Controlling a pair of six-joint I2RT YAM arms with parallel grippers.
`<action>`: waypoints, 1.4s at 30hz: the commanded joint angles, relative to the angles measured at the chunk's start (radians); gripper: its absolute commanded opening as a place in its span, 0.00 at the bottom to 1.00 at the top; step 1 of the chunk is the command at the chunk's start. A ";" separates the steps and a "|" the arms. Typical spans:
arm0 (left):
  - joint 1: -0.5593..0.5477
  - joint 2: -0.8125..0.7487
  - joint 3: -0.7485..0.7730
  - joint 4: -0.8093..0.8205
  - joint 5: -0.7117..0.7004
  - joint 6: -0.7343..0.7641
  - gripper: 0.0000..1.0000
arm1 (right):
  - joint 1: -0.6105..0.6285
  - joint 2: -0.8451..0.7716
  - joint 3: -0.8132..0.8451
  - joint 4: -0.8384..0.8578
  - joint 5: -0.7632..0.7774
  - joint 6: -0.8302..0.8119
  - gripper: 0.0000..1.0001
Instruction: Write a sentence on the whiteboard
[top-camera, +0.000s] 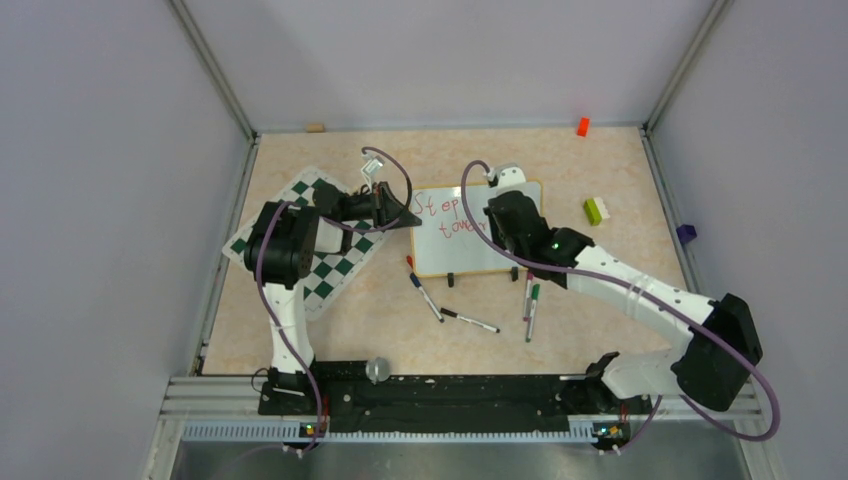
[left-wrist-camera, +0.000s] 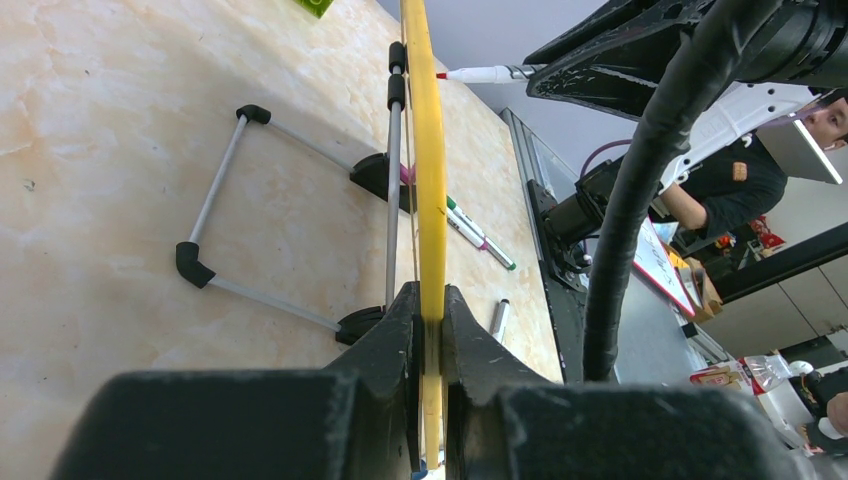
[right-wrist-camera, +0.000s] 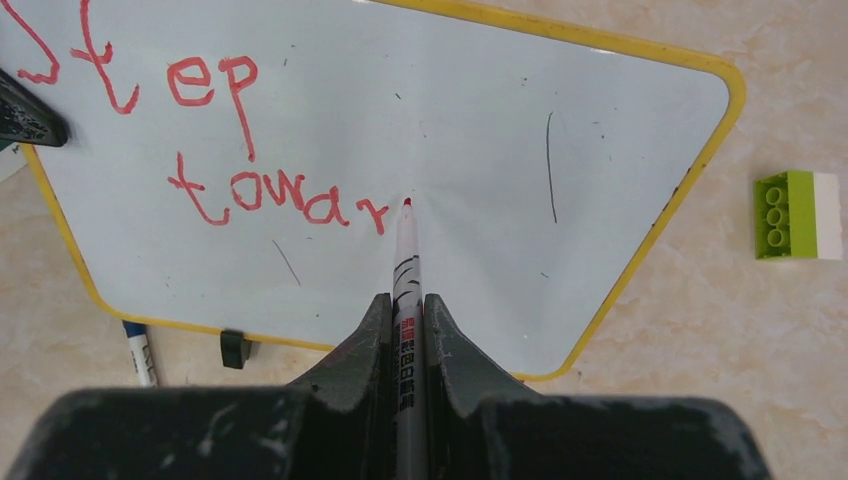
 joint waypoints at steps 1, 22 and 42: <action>-0.008 -0.026 0.026 0.114 0.009 -0.016 0.00 | -0.019 -0.015 -0.010 0.014 0.026 0.009 0.00; -0.008 -0.025 0.025 0.114 0.009 -0.016 0.00 | -0.034 0.050 0.017 0.047 -0.030 -0.001 0.00; -0.008 -0.025 0.027 0.114 0.009 -0.016 0.00 | -0.034 0.027 -0.045 -0.010 -0.024 0.026 0.00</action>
